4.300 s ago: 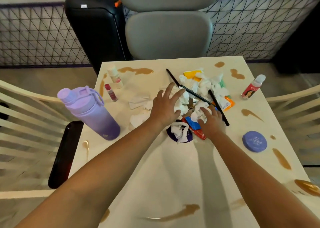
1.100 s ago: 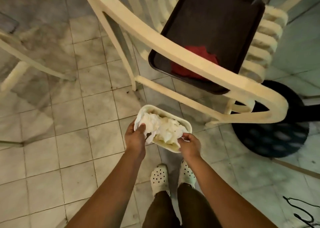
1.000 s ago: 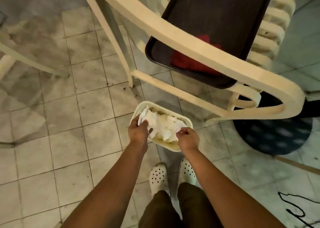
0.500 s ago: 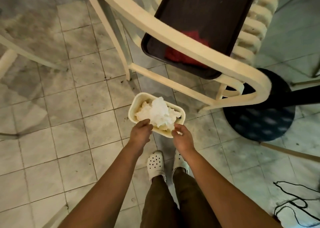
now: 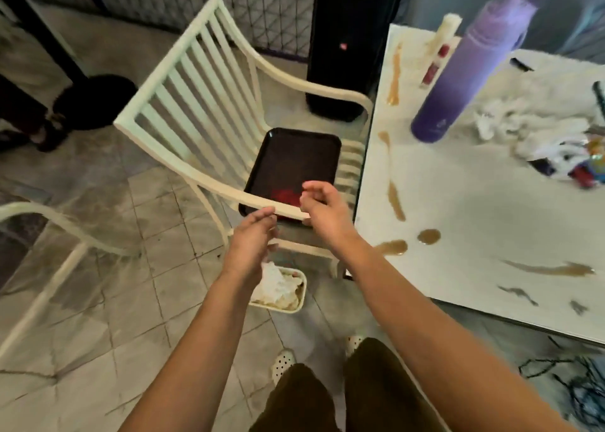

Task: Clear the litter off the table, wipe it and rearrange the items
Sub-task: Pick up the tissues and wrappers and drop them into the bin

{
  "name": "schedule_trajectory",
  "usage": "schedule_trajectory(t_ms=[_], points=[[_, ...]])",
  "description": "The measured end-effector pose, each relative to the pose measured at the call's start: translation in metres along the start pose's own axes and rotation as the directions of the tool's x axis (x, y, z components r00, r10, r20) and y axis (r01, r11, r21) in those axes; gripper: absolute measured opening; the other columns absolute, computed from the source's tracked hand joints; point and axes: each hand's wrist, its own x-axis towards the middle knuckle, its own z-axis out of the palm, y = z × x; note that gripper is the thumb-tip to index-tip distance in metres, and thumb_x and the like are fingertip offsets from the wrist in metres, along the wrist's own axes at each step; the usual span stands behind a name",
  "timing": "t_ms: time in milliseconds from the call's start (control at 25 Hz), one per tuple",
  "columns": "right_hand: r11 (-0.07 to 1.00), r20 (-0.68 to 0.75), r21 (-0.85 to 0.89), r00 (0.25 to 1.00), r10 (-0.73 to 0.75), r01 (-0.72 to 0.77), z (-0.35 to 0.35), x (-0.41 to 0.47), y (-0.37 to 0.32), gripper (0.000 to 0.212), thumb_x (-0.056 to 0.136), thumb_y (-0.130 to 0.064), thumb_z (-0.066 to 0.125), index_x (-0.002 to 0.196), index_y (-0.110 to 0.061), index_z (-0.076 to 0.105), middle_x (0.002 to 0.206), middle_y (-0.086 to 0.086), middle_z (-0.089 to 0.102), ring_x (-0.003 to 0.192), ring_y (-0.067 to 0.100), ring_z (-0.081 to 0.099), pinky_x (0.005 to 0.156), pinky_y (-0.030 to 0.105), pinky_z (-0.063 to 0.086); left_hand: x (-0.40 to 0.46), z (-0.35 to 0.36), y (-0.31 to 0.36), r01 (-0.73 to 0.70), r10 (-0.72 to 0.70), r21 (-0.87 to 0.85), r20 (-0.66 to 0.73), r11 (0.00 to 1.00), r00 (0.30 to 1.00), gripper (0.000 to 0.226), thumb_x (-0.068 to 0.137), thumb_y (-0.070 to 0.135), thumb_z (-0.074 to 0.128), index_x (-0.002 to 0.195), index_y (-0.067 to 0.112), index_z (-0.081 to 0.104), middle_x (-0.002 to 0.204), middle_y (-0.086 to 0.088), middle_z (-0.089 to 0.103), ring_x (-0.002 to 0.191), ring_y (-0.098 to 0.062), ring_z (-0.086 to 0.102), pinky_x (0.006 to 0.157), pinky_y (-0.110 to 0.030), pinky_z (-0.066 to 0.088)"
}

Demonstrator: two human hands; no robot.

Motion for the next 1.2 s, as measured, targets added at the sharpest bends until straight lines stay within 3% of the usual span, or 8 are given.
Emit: schedule_trajectory(t_ms=[120, 240, 560, 640, 760, 1000, 1080, 1200], points=[[0.998, -0.092, -0.017, 0.994, -0.055, 0.053, -0.062, -0.005, -0.051, 0.020, 0.092, -0.011, 0.052, 0.110, -0.012, 0.057, 0.086, -0.004, 0.055, 0.084, 0.013, 0.056, 0.072, 0.024, 0.052, -0.031, 0.048, 0.038, -0.090, 0.076, 0.102, 0.132, 0.991, 0.988, 0.018, 0.092, 0.012, 0.052, 0.088, 0.028, 0.060, 0.087, 0.004, 0.059, 0.072, -0.008, 0.055, 0.059, -0.022, 0.041], [0.994, -0.165, 0.020, 0.981, -0.102, 0.106, -0.127, -0.003, -0.072, 0.016, 0.091, -0.009, 0.052, 0.105, -0.012, 0.058, 0.094, 0.004, 0.057, 0.088, 0.020, 0.056, 0.074, 0.033, 0.051, -0.058, 0.107, 0.059, -0.194, 0.142, 0.189, 0.258, 0.963, 0.956, 0.018, 0.091, 0.015, 0.053, 0.088, 0.030, 0.061, 0.091, 0.005, 0.062, 0.077, -0.009, 0.058, 0.064, -0.024, 0.046], [0.999, -0.389, -0.018, 0.921, -0.033, 0.029, -0.321, 0.016, -0.035, 0.017, 0.085, -0.007, 0.054, 0.097, -0.017, 0.059, 0.087, -0.006, 0.056, 0.083, 0.018, 0.054, 0.080, 0.039, 0.050, -0.083, 0.284, 0.043, -0.282, 0.099, 0.347, 0.461, 0.894, 0.882, 0.016, 0.089, 0.013, 0.053, 0.097, 0.024, 0.061, 0.087, 0.005, 0.059, 0.075, -0.010, 0.056, 0.066, -0.024, 0.044], [0.997, -0.453, -0.074, 0.891, -0.019, -0.016, -0.371, 0.029, -0.023, 0.016, 0.084, -0.008, 0.056, 0.095, -0.018, 0.059, 0.091, -0.006, 0.059, 0.086, 0.017, 0.054, 0.088, 0.042, 0.048, -0.079, 0.327, 0.037, -0.319, 0.100, 0.386, 0.490, 0.866, 0.866, 0.017, 0.089, 0.011, 0.052, 0.099, 0.021, 0.061, 0.084, 0.006, 0.058, 0.073, -0.009, 0.055, 0.061, -0.021, 0.042], [0.978, -0.511, -0.186, 0.859, -0.013, -0.096, -0.432, 0.046, -0.010, 0.017, 0.085, -0.009, 0.056, 0.102, -0.012, 0.060, 0.107, 0.006, 0.062, 0.087, 0.018, 0.052, 0.083, 0.031, 0.043, -0.065, 0.380, 0.031, -0.370, 0.126, 0.432, 0.496, 0.823, 0.859, 0.019, 0.088, 0.009, 0.052, 0.099, 0.020, 0.062, 0.083, 0.006, 0.058, 0.071, -0.008, 0.054, 0.056, -0.015, 0.042], [0.899, -0.542, -0.377, 0.840, -0.020, -0.221, -0.515, 0.081, 0.026, 0.027, 0.087, -0.010, 0.055, 0.114, -0.007, 0.061, 0.119, 0.014, 0.059, 0.107, 0.030, 0.055, 0.087, 0.029, 0.040, -0.030, 0.463, 0.007, -0.420, 0.228, 0.424, 0.434, 0.802, 0.872, 0.019, 0.087, 0.007, 0.054, 0.094, 0.022, 0.063, 0.094, 0.007, 0.060, 0.072, -0.009, 0.054, 0.064, -0.020, 0.040], [0.842, -0.511, -0.486, 0.858, -0.054, -0.236, -0.532, 0.094, 0.040, 0.028, 0.087, -0.010, 0.055, 0.115, -0.007, 0.060, 0.127, 0.017, 0.053, 0.115, 0.032, 0.050, 0.094, 0.033, 0.039, -0.019, 0.482, -0.003, -0.500, 0.272, 0.522, 0.453, 0.692, 0.849, 0.026, 0.085, 0.009, 0.057, 0.107, 0.022, 0.061, 0.113, 0.002, 0.058, 0.088, -0.013, 0.057, 0.075, -0.020, 0.042], [0.734, -0.431, -0.628, 0.901, -0.051, -0.259, -0.552, 0.111, 0.055, 0.040, 0.089, -0.015, 0.056, 0.129, -0.011, 0.051, 0.143, 0.014, 0.038, 0.131, 0.032, 0.035, 0.105, 0.038, 0.032, -0.004, 0.506, -0.019, -0.663, 0.333, 0.626, 0.574, 0.410, 0.748, 0.052, 0.082, 0.013, 0.061, 0.131, 0.023, 0.048, 0.138, -0.005, 0.040, 0.124, -0.021, 0.042, 0.095, -0.022, 0.036]])
